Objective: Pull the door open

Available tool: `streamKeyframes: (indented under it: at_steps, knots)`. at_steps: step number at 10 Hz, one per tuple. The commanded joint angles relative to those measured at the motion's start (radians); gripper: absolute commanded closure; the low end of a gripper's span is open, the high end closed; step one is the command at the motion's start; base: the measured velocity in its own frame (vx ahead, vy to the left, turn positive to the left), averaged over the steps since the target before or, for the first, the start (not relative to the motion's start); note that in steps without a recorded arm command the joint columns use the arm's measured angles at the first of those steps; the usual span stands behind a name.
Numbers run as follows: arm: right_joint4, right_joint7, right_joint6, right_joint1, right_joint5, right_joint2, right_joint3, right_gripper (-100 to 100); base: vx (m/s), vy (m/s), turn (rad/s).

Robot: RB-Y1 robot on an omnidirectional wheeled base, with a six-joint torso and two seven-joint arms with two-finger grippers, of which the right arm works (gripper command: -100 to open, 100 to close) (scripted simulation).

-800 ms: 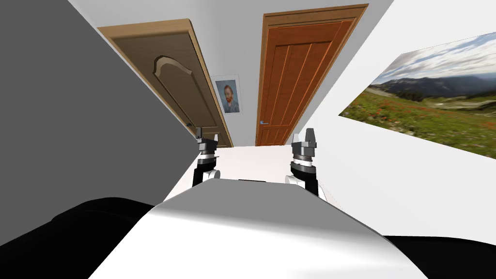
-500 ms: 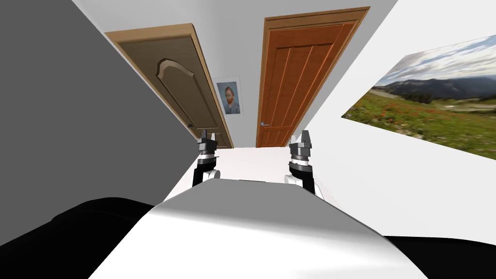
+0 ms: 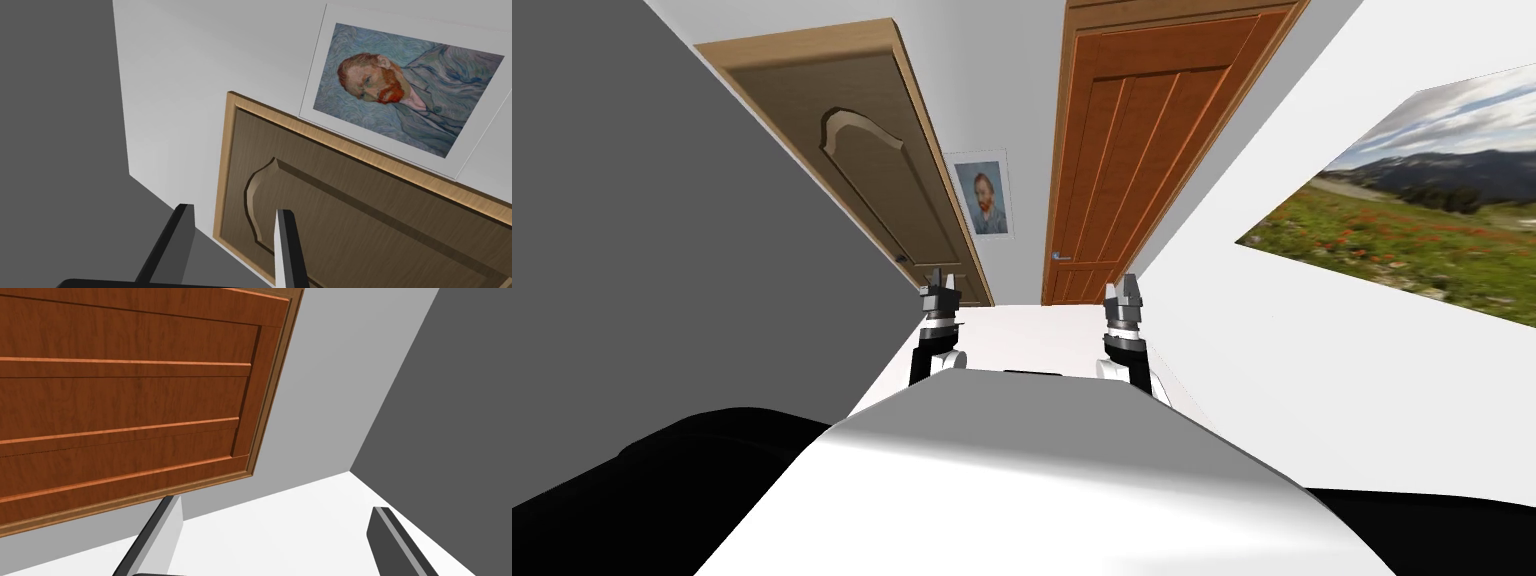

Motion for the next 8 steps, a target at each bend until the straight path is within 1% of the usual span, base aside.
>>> streamKeyframes:
  at_steps: [1,4,8]
  knots:
    - [0.041,-0.002,-0.010,-0.017,-0.004,-0.008,-0.006,-100,0.080,-0.007,0.029]
    - [0.119,-0.005,-0.025,-0.050,-0.011,-0.022,-0.015,-100,0.095,-0.010,0.040]
    - [0.235,-0.010,-0.049,-0.099,-0.021,-0.039,-0.029,-100,0.093,-0.014,0.040]
